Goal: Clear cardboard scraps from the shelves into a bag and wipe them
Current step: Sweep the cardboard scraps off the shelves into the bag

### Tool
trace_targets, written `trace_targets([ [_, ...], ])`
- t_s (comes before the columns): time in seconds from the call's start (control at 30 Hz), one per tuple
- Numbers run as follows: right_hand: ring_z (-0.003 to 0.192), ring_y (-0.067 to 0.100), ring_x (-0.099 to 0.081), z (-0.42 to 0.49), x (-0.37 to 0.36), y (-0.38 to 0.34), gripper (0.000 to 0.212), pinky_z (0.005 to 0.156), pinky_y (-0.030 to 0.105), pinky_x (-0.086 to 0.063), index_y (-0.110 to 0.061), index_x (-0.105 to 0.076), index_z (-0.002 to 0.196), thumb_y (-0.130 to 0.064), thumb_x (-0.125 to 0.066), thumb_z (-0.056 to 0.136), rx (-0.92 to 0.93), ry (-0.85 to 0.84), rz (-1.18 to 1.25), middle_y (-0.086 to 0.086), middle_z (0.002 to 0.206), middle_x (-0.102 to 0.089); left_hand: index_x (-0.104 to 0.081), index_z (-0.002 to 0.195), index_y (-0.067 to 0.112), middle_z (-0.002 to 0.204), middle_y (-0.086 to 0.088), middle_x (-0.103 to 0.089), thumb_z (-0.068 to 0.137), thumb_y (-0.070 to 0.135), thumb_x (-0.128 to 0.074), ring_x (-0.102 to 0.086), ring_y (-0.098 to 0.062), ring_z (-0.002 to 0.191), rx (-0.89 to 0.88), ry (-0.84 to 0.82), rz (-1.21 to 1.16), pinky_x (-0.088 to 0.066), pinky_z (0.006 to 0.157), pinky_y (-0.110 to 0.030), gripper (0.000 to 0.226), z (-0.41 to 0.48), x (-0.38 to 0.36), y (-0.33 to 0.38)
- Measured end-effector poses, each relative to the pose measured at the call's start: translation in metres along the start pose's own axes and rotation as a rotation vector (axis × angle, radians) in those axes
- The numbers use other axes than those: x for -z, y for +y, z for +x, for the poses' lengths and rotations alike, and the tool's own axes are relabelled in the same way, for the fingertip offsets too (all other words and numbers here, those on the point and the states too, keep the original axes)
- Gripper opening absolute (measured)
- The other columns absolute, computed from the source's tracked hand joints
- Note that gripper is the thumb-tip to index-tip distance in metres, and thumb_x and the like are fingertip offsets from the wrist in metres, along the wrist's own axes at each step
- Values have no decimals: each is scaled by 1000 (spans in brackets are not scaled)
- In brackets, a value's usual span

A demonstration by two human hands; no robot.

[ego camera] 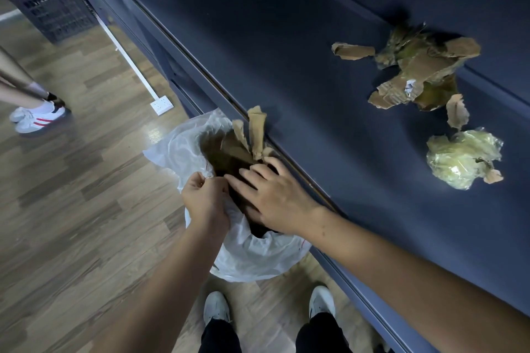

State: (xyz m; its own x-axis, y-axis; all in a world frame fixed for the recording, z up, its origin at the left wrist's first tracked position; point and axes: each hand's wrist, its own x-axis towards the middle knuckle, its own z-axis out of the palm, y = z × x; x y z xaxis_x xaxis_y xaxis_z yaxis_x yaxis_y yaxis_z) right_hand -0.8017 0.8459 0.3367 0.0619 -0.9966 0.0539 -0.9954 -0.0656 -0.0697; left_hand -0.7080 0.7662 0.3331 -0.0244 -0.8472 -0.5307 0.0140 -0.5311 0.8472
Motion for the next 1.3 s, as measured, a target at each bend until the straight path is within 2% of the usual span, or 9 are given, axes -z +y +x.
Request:
trace_targets([
  [0.1, 80, 27, -65, -2, 2, 1, 30, 75, 36, -54, -8, -70, 104, -13, -64, 75, -15, 255, 116, 9, 91, -70, -23, 54, 15, 46, 1, -26, 69, -22, -41, -24, -9, 37, -23, 12, 11, -18, 35, -15, 43, -2, 0, 1],
  [0.2, 77, 32, -64, 4, 11, 6, 20, 68, 38, -54, -3, -71, 86, -6, -61, 70, -119, 388, 214, 12, 87, -69, -22, 53, 15, 45, 2, -25, 67, -21, -41, -23, -10, 38, -36, 20, 31, -18, 36, -16, 43, -3, -1, 1],
  [0.27, 86, 35, -64, 9, 16, 13, 22, 75, 40, -52, -2, -70, 89, -4, -63, 68, -236, 401, 233, 16, 97, -67, -22, 53, 15, 44, 2, -24, 66, -21, -41, -21, -9, 39, -43, 22, 43, -15, 35, -15, 43, -2, -1, 0],
  [0.33, 102, 38, -59, 14, 20, 25, 29, 87, 45, -46, -3, -67, 101, -6, -62, 72, -357, 355, 230, 18, 114, -62, -21, 52, 15, 36, 8, -23, 66, -20, -41, -18, -5, 33, -45, 20, 61, -13, 33, -13, 43, -1, -1, 0],
  [0.4, 123, 36, -43, 16, 21, 41, 38, 99, 47, -34, -8, -58, 120, -13, -56, 82, -478, 241, 223, 15, 137, -46, -22, 52, 15, 42, 3, -23, 65, -20, -41, -19, -6, 33, -46, 26, 82, -13, 33, -12, 41, -1, -1, 0],
  [0.47, 130, 33, -32, 16, 20, 58, 43, 103, 46, -27, -13, -48, 131, -20, -50, 88, -565, 153, 191, 10, 149, -31, -22, 53, 15, 50, 1, -22, 64, -19, -41, -21, -10, 39, -50, 36, 94, -13, 34, -11, 41, -3, -1, -3],
  [0.57, 131, 33, -30, 12, 16, 70, 45, 104, 45, -27, -16, -44, 134, -25, -48, 90, -610, 113, 164, 9, 151, -27, -21, 53, 15, 54, 1, -21, 64, -20, -40, -18, -14, 47, -55, 29, 83, -12, 35, -13, 41, -7, -4, -7],
  [1.0, 134, 31, -29, -7, 15, 75, 49, 108, 47, -24, -17, -41, 136, -30, -49, 90, -567, 87, 174, 9, 150, -29, -20, 52, 15, 49, 2, -22, 65, -21, -39, -18, -13, 46, -63, 20, 79, -13, 35, -11, 42, -22, -6, -17],
  [1.3, 140, 33, -15, -50, 34, 114, 55, 111, 54, -3, -20, -42, 135, -31, -53, 82, -800, 152, -26, 9, 155, -20, -23, 51, 14, 47, 1, -25, 66, -19, -41, -21, -14, 45, -99, 32, 99, -16, 33, -10, 41, -37, -3, -28],
])
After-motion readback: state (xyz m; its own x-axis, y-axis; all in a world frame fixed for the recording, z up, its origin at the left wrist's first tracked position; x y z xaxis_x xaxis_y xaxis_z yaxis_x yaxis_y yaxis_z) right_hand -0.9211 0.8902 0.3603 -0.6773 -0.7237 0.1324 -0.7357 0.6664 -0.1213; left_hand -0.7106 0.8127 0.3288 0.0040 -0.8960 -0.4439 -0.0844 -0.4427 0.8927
